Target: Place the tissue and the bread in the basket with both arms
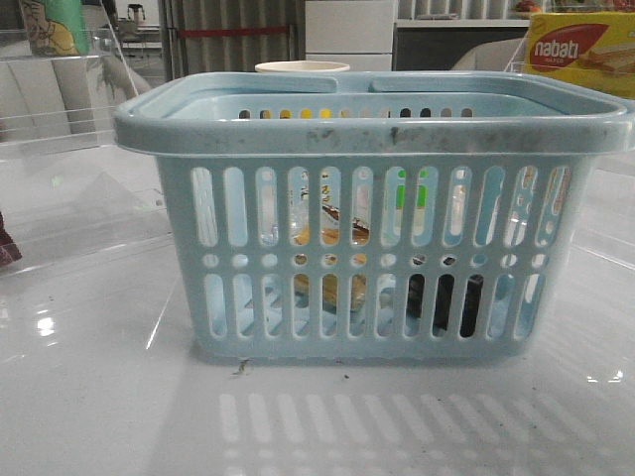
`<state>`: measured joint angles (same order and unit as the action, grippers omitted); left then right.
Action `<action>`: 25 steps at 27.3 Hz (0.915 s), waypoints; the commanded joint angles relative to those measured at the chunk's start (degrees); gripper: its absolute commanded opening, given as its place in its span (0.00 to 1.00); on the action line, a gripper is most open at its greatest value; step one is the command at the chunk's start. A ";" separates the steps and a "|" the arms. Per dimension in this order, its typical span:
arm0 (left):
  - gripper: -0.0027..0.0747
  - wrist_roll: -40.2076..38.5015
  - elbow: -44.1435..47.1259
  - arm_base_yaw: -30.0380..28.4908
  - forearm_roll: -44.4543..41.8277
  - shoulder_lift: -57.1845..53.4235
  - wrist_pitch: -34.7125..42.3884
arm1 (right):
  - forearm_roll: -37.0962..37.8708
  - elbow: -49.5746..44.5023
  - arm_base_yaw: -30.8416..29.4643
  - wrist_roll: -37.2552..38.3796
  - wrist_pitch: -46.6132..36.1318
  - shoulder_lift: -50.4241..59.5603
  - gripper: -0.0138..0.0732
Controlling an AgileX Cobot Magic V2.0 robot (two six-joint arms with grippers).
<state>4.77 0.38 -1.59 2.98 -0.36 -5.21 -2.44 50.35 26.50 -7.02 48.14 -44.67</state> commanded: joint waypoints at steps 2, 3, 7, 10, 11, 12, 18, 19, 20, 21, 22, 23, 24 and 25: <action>0.15 -0.67 0.05 0.91 -0.48 -1.07 6.43 | 0.59 1.42 0.01 -0.45 -3.30 0.22 0.22; 0.15 -0.67 0.05 1.30 -0.48 -1.07 6.58 | 0.59 1.42 0.01 -0.45 -3.30 0.22 0.22; 0.15 -0.67 0.05 1.94 -0.48 -1.07 7.31 | 0.59 1.42 0.01 -0.45 -3.30 0.22 0.22; 0.15 -0.67 0.05 1.83 -0.48 -1.07 8.23 | 0.59 1.42 0.01 -0.45 -3.30 0.22 0.22; 0.15 -0.67 0.05 1.83 -0.48 -1.07 8.35 | 0.59 1.42 0.01 -0.45 -3.30 0.22 0.22; 0.15 -0.67 0.05 1.83 -0.48 -1.07 8.50 | 0.59 1.42 0.01 -0.45 -3.30 0.22 0.22; 0.15 -0.67 0.05 1.97 -0.48 -0.96 8.50 | 0.59 1.42 0.01 -0.45 -3.30 0.22 0.22; 0.15 -0.67 0.05 1.97 -0.48 -0.96 8.50 | 0.59 1.42 0.01 -0.45 -3.30 0.22 0.22; 0.15 -0.67 0.05 1.97 -0.48 -0.96 8.50 | 0.59 1.42 0.01 -0.45 -3.30 0.22 0.22; 0.15 -0.67 0.05 1.97 -0.48 -0.96 8.50 | 0.59 1.42 0.01 -0.45 -3.30 0.22 0.22; 0.15 -0.67 0.05 1.97 -0.48 -0.96 8.50 | 0.59 1.42 0.01 -0.45 -3.30 0.22 0.22; 0.15 -0.67 0.05 1.97 -0.48 -0.96 8.50 | 0.59 1.42 0.01 -0.45 -3.30 0.22 0.22; 0.15 -0.67 0.05 1.97 -0.48 -0.96 8.50 | 0.59 1.42 0.01 -0.45 -3.30 0.22 0.22; 0.15 -0.67 0.05 1.97 -0.48 -0.96 8.50 | 0.59 1.42 0.01 -0.45 -3.30 0.22 0.22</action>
<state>4.72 0.38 0.03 2.46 -0.36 -2.12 -2.44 50.35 26.50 -7.02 48.14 -44.67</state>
